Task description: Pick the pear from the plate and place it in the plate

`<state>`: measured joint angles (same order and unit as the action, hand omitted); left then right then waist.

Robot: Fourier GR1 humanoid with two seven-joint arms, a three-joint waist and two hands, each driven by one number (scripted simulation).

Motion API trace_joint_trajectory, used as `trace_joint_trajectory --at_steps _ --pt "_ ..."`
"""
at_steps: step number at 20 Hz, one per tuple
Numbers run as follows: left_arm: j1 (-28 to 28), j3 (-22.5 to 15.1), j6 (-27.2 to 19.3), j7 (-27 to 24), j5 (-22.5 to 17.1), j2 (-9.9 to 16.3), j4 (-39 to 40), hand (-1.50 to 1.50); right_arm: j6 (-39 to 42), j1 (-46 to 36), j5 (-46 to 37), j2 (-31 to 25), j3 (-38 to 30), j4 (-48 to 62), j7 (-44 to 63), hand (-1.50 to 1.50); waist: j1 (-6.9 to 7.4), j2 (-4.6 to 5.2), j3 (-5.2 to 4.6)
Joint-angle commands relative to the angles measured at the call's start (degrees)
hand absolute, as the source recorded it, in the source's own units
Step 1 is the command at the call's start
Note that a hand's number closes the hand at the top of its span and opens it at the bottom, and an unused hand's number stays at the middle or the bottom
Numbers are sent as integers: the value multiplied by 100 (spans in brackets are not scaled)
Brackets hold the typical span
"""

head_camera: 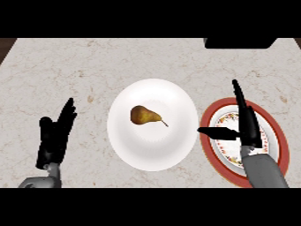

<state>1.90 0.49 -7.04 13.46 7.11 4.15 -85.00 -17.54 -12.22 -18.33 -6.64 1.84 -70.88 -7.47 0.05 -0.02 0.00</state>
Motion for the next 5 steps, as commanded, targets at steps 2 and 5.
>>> trace_joint_trajectory --at_steps 2,5 --pt "-40 -19 -119 -73 65 -137 -7 0 -64 133 56 -18 -299 401 -519 -150 3 2 0" --pt "-46 -38 -88 -103 117 -130 87 0 87 286 -64 -211 -312 114 -302 -150 -2 0 0"
